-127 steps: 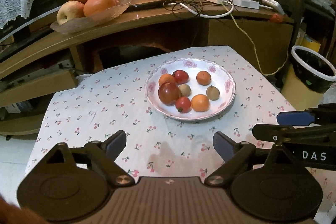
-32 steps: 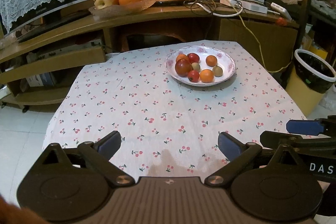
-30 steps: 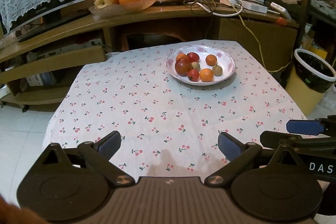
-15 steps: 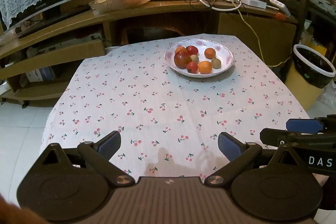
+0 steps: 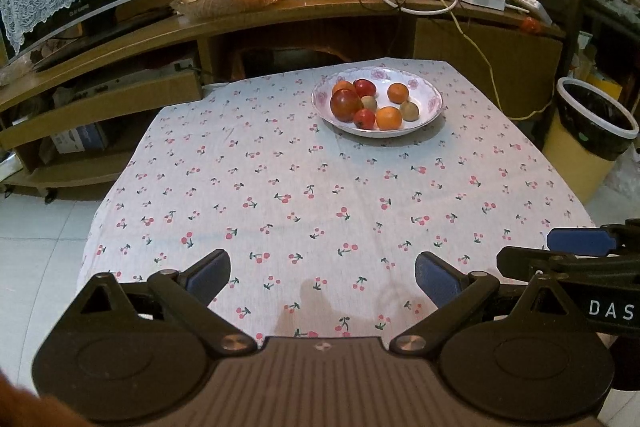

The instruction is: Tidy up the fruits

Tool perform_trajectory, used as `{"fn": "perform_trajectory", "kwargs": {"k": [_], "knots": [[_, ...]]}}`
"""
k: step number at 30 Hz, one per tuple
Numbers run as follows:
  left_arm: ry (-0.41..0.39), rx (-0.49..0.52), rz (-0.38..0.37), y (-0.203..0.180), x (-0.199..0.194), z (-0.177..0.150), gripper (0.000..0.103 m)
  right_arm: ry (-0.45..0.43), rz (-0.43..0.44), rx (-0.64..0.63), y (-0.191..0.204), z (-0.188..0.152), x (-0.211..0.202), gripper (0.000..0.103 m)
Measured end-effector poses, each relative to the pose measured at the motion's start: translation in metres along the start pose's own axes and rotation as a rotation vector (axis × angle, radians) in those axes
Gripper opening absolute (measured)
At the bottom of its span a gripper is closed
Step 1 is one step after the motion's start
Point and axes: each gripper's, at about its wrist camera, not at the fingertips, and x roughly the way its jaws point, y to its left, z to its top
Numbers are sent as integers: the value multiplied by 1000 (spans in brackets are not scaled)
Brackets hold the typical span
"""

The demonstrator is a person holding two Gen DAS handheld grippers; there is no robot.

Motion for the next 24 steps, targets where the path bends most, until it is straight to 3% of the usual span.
{"fn": "perform_trajectory", "kwargs": {"k": [24], "knots": [[-2,8,22,-1,-11,-9,103,4,20,-13,7,-11,-9,56]]}}
